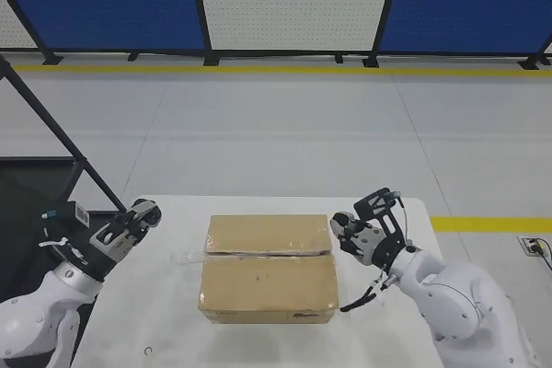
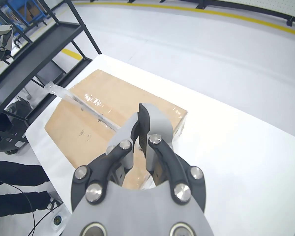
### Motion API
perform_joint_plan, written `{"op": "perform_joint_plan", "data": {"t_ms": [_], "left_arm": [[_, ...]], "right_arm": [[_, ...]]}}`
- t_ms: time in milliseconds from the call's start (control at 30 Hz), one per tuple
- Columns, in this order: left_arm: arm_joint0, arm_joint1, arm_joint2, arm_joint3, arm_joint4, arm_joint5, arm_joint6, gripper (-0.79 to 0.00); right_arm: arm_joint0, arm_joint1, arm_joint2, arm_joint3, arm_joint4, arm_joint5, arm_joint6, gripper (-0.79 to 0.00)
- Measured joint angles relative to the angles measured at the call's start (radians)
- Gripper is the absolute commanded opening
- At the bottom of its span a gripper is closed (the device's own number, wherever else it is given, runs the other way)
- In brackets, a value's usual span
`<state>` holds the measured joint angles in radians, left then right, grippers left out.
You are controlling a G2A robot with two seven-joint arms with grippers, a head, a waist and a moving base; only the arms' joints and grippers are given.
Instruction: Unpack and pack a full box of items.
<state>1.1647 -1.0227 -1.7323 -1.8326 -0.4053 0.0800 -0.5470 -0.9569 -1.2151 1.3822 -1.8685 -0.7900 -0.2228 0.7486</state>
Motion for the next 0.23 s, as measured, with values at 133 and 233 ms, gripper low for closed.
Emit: {"op": "perform_joint_plan", "data": {"t_ms": [133, 233], "left_arm": [[0.016, 0.001, -0.042, -0.004, -0.05, -0.026, -0.013, 0.0], [0.016, 0.001, -0.04, -0.004, -0.048, -0.025, -0.013, 0.0]], "right_arm": [[-0.101, 0.015, 0.115, -0.033, 0.035, -0.053, -0.059, 0.0], [-0.169, 0.022, 0.177, -0.074, 0.033, -0.043, -0.072, 0.0]]}}
